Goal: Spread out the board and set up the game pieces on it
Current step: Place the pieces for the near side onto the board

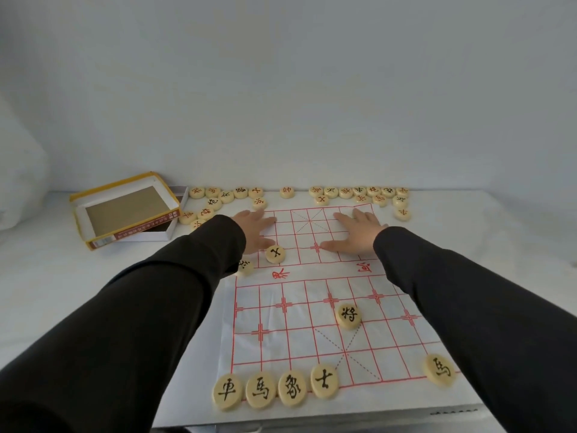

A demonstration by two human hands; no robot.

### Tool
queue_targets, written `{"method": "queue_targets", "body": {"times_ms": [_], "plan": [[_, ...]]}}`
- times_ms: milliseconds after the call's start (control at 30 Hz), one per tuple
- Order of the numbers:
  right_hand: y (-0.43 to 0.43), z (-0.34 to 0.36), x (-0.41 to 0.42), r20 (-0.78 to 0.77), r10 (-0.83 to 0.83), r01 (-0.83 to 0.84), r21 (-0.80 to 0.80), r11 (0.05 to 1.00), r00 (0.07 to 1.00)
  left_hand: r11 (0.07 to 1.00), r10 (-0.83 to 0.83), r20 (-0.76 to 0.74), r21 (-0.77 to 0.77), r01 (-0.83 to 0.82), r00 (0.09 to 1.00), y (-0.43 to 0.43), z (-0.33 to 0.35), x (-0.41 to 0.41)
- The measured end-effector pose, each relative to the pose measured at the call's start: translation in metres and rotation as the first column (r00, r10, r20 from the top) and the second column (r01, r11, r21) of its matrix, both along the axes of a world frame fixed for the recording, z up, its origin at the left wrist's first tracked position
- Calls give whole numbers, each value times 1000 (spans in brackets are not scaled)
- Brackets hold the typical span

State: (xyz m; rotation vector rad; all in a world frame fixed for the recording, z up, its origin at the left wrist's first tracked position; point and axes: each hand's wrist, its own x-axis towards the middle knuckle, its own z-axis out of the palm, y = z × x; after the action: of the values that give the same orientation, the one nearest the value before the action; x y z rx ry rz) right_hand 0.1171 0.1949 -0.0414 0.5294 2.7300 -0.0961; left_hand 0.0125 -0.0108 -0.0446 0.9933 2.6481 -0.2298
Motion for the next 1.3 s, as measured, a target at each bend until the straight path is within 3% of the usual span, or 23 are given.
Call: {"method": "queue_targets", "body": {"times_ms": [533,767,967,1167,1300], "plan": [[32,4,-25,19,-32,28,178,984,999,997,-55,-16,-52,54,998,11,0,-27],[45,1,-31,46,-87,82,107,991,995,997,-34,-17,-64,33,999,10,-2,-37],[41,0,-35,-38,-117,119,82,989,992,999,19,-27,-34,-20,999,12,4,-29],[14,12,-10,-140,13,7,143,990,990,998,39,-53,49,-36,998,-1,18,-1],[-17,26,25,-238,64,-68,-12,998,969,991,64,-24,120,-60,998,-10,25,30]]}}
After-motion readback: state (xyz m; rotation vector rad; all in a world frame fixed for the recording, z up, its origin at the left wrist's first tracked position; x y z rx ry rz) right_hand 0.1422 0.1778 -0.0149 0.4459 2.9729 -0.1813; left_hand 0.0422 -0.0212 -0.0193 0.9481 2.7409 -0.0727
